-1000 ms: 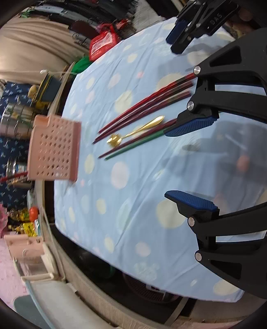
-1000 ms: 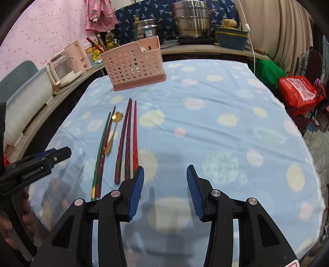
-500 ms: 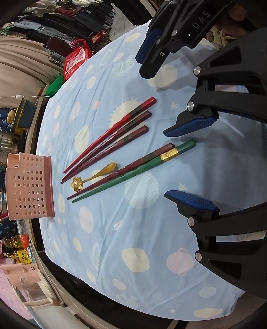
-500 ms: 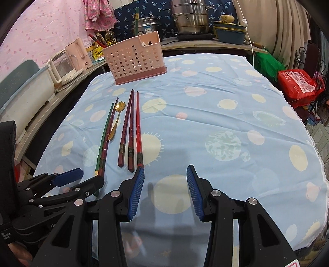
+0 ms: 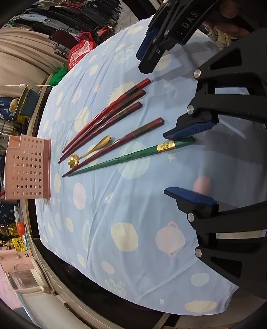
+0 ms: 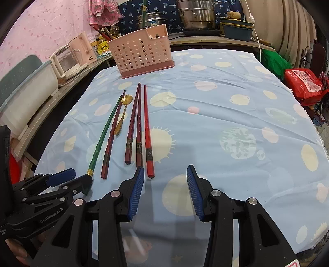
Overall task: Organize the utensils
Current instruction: 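Grasp the gold-banded green chopstick with the left gripper while the right grasps a red chopstick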
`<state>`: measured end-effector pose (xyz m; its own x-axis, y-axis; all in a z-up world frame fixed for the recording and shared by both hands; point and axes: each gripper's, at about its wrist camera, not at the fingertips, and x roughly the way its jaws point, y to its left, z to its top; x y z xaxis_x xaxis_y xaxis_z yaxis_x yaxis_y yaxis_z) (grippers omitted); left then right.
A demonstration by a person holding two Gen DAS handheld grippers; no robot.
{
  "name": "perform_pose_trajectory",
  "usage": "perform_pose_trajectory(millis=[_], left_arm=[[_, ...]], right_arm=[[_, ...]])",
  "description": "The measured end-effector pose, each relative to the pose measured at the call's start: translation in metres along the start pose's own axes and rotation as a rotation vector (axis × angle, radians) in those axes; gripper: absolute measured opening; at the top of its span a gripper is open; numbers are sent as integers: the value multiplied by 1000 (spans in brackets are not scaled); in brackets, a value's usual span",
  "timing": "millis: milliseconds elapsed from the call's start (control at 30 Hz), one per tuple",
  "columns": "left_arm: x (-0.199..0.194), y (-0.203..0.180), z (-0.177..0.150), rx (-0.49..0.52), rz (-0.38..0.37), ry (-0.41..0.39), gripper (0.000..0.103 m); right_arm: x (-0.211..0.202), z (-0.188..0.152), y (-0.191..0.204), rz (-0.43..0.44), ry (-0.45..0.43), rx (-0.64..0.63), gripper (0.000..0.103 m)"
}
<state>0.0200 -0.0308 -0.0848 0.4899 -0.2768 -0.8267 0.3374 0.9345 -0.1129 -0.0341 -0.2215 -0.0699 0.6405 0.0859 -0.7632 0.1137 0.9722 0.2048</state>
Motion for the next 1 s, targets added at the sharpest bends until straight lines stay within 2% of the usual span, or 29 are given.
perform_pose_trajectory(millis=[200, 433, 733, 1000], left_arm=[[3, 3, 3, -1, 15, -4, 35], [5, 9, 7, -18, 18, -9, 25], [7, 14, 9, -35, 9, -11, 13], [7, 16, 10, -39, 7, -10, 10]], right_arm=[[9, 2, 7, 0, 4, -23, 39], [21, 5, 15, -2, 17, -45, 25], [29, 11, 19, -4, 19, -63, 16], [33, 11, 22, -11, 16, -77, 12]])
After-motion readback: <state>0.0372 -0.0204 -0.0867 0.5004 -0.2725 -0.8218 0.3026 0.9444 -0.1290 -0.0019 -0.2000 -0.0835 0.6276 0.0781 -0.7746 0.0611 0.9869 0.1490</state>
